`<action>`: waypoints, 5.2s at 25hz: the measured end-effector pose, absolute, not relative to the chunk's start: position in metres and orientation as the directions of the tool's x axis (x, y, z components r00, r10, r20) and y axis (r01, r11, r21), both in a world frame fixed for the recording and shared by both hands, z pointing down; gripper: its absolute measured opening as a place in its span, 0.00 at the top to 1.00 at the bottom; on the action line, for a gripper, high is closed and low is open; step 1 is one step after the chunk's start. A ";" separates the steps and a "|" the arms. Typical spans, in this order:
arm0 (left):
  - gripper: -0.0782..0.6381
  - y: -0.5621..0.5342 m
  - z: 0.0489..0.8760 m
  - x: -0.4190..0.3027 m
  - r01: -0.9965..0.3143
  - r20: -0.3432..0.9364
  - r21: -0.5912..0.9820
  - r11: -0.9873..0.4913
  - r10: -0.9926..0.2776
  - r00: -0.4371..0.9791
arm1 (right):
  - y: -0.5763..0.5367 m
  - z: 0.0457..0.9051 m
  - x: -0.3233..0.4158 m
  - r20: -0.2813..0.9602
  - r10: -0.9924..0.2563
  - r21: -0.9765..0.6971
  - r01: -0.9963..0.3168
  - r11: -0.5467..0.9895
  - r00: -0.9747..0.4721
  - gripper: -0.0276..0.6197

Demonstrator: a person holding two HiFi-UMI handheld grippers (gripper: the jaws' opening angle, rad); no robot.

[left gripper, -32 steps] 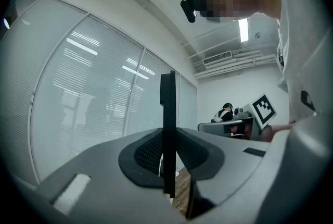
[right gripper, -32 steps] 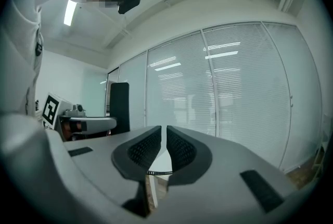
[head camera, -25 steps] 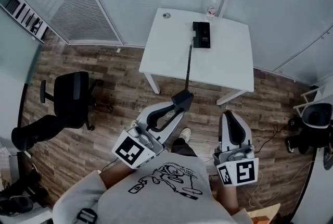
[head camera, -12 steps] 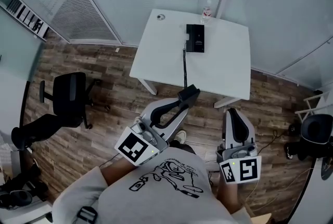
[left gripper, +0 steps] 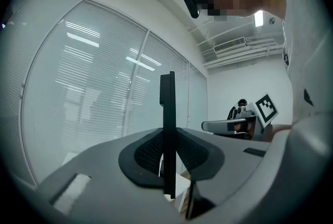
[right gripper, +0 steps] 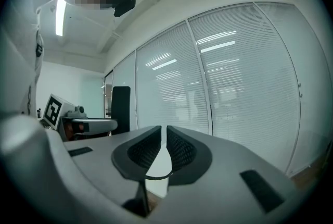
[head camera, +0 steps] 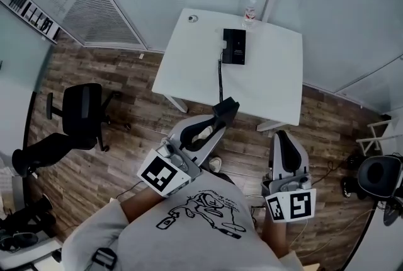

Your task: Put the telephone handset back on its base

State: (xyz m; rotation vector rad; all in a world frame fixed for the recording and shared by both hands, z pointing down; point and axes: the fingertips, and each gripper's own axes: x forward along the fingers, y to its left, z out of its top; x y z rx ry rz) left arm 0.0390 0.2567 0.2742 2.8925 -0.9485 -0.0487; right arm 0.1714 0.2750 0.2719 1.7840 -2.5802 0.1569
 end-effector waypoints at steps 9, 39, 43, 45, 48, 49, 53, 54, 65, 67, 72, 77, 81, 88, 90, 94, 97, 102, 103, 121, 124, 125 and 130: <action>0.79 0.221 0.275 0.039 -0.603 -0.012 0.128 -0.787 -0.609 0.793 | 0.236 0.275 0.171 0.066 -0.925 -0.072 -0.927 0.369 -0.373 0.91; 0.79 -0.060 0.295 0.014 -0.533 -0.009 0.214 -0.819 -0.547 0.837 | -0.055 0.278 0.127 0.115 -0.911 -0.011 -0.918 0.398 -0.396 0.91; 0.79 -0.077 0.300 0.012 -0.520 -0.003 0.232 -0.822 -0.535 0.845 | -0.073 0.284 0.119 0.122 -0.905 -0.016 -0.912 0.410 -0.408 0.91; 0.79 -0.082 0.303 0.012 -0.510 0.002 0.249 -0.823 -0.526 0.850 | -0.078 0.288 0.116 0.126 -0.898 -0.031 -0.907 0.421 -0.421 0.91; 0.79 -0.086 0.312 0.015 -0.497 0.023 0.262 -0.827 -0.509 0.860 | -0.082 0.295 0.108 0.130 -0.878 -0.069 -0.888 0.456 -0.461 0.91; 0.79 -0.087 0.317 0.017 -0.494 0.034 0.261 -0.829 -0.504 0.863 | -0.083 0.297 0.104 0.133 -0.867 -0.076 -0.877 0.474 -0.480 0.88; 0.79 -0.090 0.335 0.023 -0.478 0.057 0.296 -0.827 -0.484 0.873 | -0.082 0.316 0.087 0.165 -0.820 -0.097 -0.836 0.540 -0.548 0.75; 0.79 -0.091 0.338 0.025 -0.472 0.057 0.309 -0.826 -0.479 0.876 | -0.080 0.322 0.084 0.175 -0.810 -0.113 -0.828 0.549 -0.560 0.73; 0.79 -0.093 0.372 0.040 -0.429 0.070 0.401 -0.809 -0.440 0.895 | -0.068 0.394 0.056 0.312 -0.735 -0.177 -0.797 0.577 -0.602 0.57; 0.79 -0.092 0.378 0.044 -0.414 0.073 0.419 -0.808 -0.425 0.902 | -0.067 0.409 0.054 0.341 -0.725 -0.186 -0.799 0.572 -0.599 0.57; 0.79 -0.092 0.400 0.049 -0.392 0.087 0.464 -0.795 -0.399 0.913 | -0.068 0.447 0.047 0.423 -0.701 -0.190 -0.813 0.551 -0.574 0.56; 0.79 -0.090 0.413 0.049 -0.358 0.076 0.543 -0.760 -0.379 0.922 | -0.067 0.469 0.049 0.451 -0.704 -0.194 -0.830 0.522 -0.549 0.57; 0.79 -0.088 0.422 0.051 -0.350 0.080 0.563 -0.749 -0.372 0.925 | -0.066 0.478 0.054 0.461 -0.707 -0.207 -0.839 0.502 -0.537 0.63; 0.79 -0.090 0.443 0.059 -0.386 0.116 0.524 -0.759 -0.386 0.915 | -0.065 0.500 0.062 0.517 -0.690 -0.242 -0.860 0.449 -0.506 0.63; 0.78 -0.090 0.449 0.060 -0.411 0.135 0.492 -0.768 -0.399 0.907 | -0.064 0.506 0.063 0.535 -0.684 -0.246 -0.866 0.435 -0.495 0.63; 0.76 -0.089 0.458 0.062 -0.445 0.166 0.437 -0.782 -0.416 0.894 | -0.062 0.515 0.065 0.562 -0.674 -0.255 -0.876 0.410 -0.479 0.63; 0.76 -0.089 0.463 0.064 -0.463 0.182 0.397 -0.792 -0.427 0.886 | -0.062 0.519 0.067 0.579 -0.670 -0.254 -0.884 0.392 -0.464 0.63; 0.75 -0.091 0.474 0.064 -0.500 0.216 0.339 -0.797 -0.451 0.866 | -0.063 0.530 0.066 0.605 -0.658 -0.267 -0.892 0.364 -0.449 0.63; 0.75 -0.092 0.477 0.064 -0.505 0.223 0.332 -0.797 -0.454 0.862 | -0.063 0.532 0.066 0.611 -0.654 -0.268 -0.894 0.360 -0.446 0.63; 0.72 -0.109 0.525 0.062 -0.544 0.336 0.290 -0.787 -0.448 0.828 | -0.074 0.579 0.062 0.705 -0.571 -0.308 -0.907 0.288 -0.421 0.63; 0.72 -0.113 0.531 0.064 -0.544 0.352 0.289 -0.788 -0.441 0.826 | -0.077 0.585 0.063 0.720 -0.556 -0.317 -0.909 0.269 -0.415 0.63; 0.72 -0.114 0.534 0.065 -0.544 0.359 0.292 -0.786 -0.437 0.824 | -0.078 0.588 0.063 0.725 -0.550 -0.323 -0.910 0.260 -0.414 0.63; 0.71 -0.117 0.554 0.066 -0.550 0.395 0.297 -0.780 -0.424 0.815 | -0.078 0.605 0.062 0.744 -0.519 -0.352 -0.907 0.231 -0.421 0.63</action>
